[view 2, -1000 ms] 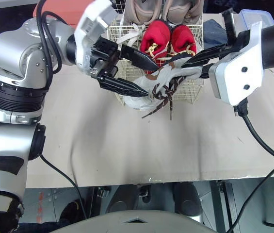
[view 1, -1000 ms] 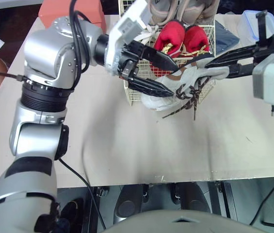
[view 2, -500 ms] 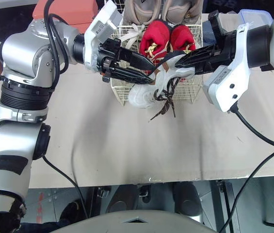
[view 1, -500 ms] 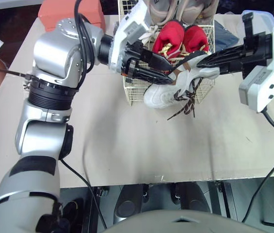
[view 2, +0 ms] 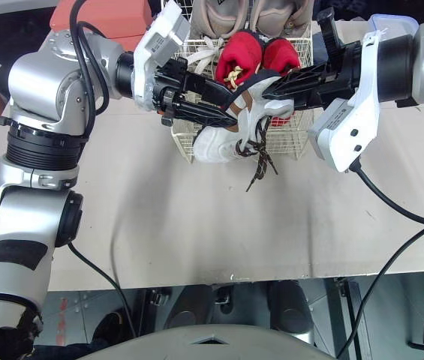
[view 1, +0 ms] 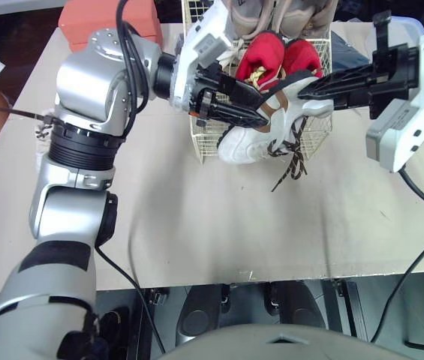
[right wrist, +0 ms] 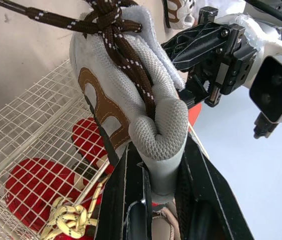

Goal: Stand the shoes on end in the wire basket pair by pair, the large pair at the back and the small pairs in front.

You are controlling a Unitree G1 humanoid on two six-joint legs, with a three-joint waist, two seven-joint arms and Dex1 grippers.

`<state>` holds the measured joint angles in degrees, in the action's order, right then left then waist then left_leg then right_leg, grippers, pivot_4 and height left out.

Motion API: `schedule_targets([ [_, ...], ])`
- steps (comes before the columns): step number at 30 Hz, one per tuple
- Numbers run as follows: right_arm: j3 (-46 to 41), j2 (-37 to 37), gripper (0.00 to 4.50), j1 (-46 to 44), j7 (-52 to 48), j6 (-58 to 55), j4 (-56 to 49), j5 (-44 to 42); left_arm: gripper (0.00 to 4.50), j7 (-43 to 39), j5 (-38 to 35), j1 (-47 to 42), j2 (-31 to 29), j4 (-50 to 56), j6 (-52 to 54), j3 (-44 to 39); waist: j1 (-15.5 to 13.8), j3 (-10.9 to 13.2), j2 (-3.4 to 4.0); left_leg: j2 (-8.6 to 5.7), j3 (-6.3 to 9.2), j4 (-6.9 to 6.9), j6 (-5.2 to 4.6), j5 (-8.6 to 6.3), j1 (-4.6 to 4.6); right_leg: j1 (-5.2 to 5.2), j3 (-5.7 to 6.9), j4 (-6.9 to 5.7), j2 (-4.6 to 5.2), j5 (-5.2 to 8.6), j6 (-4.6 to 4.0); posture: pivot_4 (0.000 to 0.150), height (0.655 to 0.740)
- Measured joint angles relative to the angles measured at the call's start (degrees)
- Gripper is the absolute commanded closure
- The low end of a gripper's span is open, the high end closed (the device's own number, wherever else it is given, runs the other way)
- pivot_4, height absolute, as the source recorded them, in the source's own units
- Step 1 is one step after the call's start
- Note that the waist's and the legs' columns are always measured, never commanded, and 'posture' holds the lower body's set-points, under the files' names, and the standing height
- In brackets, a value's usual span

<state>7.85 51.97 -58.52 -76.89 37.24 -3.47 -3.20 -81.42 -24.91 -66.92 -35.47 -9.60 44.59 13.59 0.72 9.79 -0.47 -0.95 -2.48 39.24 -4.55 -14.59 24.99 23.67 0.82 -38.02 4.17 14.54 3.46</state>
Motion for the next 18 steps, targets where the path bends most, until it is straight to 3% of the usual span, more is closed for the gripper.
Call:
schedule_targets([
  [3,0.0,-0.2,4.5,0.0,0.4,0.5,0.0,0.0,1.97,-0.2,-0.4,0.1,0.0,0.1,1.0,-0.2,0.0,0.0,0.0,0.0,0.0,0.0,0.0,0.0,0.0,0.0,0.0,-0.01,0.0,0.0,0.0,0.15,0.74],
  [6,0.0,-0.5,4.5,-0.3,1.1,0.8,0.1,0.0,2.74,-0.7,-1.6,0.2,0.0,0.1,3.0,-0.8,0.0,0.0,0.0,0.0,0.0,0.0,0.0,0.0,0.0,0.0,0.0,-0.01,0.0,0.0,0.0,0.15,0.74],
  [9,0.0,-0.6,4.5,-1.8,1.2,0.5,0.1,0.1,3.93,-0.9,-2.2,0.2,0.1,0.1,3.7,-1.8,0.0,0.0,0.0,0.0,0.0,0.0,0.0,0.0,-0.02,-0.01,0.0,-0.01,0.0,0.0,0.0,0.15,0.74],
  [11,0.0,-0.6,4.5,-1.9,1.2,0.5,0.1,0.1,4.07,-1.0,-2.2,0.2,0.1,0.1,3.7,-1.9,0.0,0.0,0.0,0.0,0.0,0.0,0.0,0.0,-0.02,-0.02,0.0,0.0,0.0,0.0,0.0,0.15,0.74],
  [16,-1.2,-0.5,2.42,-1.7,3.4,-2.5,-0.3,-0.8,4.07,-0.6,-2.5,0.3,0.5,0.1,4.3,-2.9,-0.1,0.0,0.0,0.0,0.01,0.0,0.0,0.0,-0.02,-0.03,0.0,0.0,0.02,0.0,0.0,0.15,0.74],
  [18,-4.3,1.6,1.41,2.6,5.4,-11.9,-3.8,-4.4,4.07,0.8,-2.9,0.5,2.3,0.0,4.5,-3.4,-0.5,0.0,-0.02,0.0,0.12,0.01,0.0,0.0,-0.01,-0.15,0.03,0.05,0.1,0.0,0.0,0.15,0.74],
])
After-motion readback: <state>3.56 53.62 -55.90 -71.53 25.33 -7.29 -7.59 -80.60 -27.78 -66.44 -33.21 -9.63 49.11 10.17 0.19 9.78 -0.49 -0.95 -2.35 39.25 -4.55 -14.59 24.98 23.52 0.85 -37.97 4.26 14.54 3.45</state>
